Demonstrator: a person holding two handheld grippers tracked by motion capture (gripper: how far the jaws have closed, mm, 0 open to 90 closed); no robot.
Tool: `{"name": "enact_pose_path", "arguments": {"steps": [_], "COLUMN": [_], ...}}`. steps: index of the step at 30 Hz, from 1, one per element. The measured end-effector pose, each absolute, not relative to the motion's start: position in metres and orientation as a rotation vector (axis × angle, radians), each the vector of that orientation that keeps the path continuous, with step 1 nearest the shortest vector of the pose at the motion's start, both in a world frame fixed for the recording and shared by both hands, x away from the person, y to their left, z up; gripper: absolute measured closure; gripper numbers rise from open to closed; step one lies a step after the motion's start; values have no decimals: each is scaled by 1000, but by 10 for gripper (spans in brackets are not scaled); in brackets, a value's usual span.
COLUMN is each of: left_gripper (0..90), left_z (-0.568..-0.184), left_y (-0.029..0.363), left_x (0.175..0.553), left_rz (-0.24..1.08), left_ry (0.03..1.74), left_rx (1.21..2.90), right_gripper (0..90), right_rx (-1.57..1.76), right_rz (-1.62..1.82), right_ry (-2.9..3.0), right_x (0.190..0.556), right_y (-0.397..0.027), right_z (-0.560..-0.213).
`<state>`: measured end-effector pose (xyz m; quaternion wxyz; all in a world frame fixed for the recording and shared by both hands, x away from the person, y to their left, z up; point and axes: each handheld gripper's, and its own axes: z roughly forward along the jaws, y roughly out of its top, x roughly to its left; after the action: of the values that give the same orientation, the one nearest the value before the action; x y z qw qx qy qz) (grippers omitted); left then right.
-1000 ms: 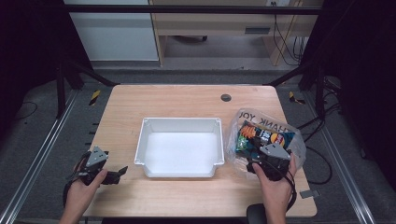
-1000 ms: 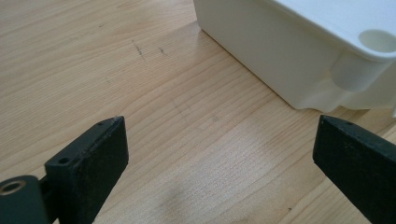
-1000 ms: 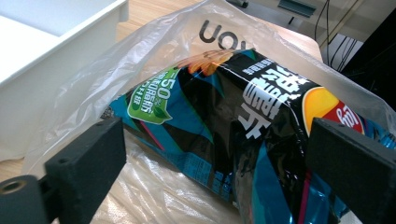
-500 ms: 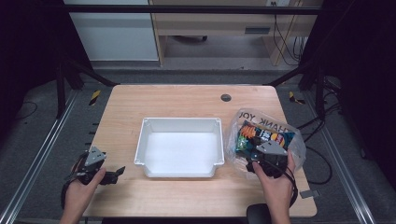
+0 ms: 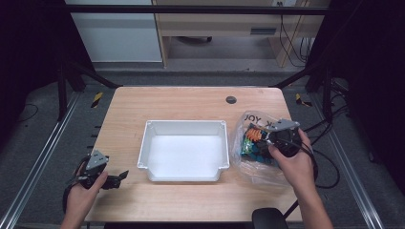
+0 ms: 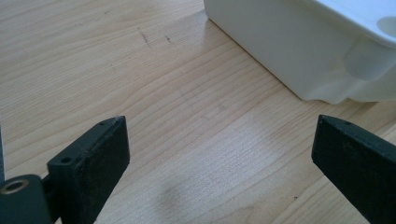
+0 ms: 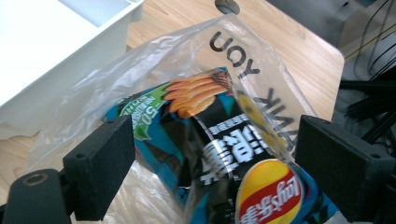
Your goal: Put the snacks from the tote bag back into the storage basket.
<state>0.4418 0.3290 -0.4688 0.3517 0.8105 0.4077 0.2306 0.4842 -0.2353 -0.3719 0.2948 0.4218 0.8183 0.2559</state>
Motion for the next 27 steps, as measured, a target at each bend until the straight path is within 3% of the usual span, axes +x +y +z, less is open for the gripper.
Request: {"name": "enact_pose_path", "arguments": {"steps": [7, 27], "left_gripper": [39, 41], "left_z": [-470, -469], "left_y": [327, 329], "left_x": [442, 443], "left_rz": [585, 584], "left_ry": [1051, 1051], "left_rx": [2107, 2110], "right_gripper": [128, 112], "right_rx": [1195, 945], "right_rz": [695, 502], "right_ry": [2312, 2485], "right_x": [508, 554], "right_y": [-251, -251], "right_z": [-365, -350]}}
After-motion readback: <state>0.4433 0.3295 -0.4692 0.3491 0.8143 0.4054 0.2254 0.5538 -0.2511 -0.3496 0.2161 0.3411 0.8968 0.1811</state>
